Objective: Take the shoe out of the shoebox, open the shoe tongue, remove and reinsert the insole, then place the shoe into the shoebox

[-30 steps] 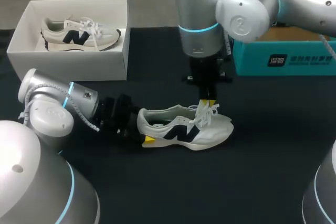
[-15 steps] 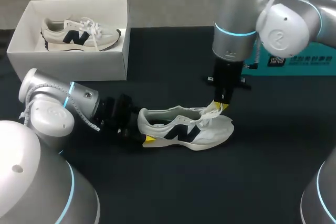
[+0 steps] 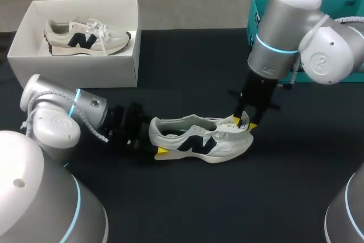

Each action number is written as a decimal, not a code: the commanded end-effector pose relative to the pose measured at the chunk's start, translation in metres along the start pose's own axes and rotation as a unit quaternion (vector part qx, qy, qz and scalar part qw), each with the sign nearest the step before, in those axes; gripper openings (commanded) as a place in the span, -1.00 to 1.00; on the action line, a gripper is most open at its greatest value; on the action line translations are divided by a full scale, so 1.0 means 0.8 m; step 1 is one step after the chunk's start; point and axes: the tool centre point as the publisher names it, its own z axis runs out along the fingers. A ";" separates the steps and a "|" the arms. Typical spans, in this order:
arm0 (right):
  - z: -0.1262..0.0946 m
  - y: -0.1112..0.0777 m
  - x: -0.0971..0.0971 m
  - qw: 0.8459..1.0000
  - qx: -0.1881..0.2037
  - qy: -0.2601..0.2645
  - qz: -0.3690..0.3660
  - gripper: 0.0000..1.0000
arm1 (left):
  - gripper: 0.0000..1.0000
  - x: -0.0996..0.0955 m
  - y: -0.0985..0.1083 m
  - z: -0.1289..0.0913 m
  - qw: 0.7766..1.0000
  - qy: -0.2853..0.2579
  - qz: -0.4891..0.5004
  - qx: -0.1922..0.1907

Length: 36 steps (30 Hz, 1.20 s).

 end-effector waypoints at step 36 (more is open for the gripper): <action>-0.145 -0.038 0.091 0.926 -0.126 -0.026 -0.354 1.00 | -1.00 0.000 0.003 0.003 1.000 -0.001 -0.001 -0.001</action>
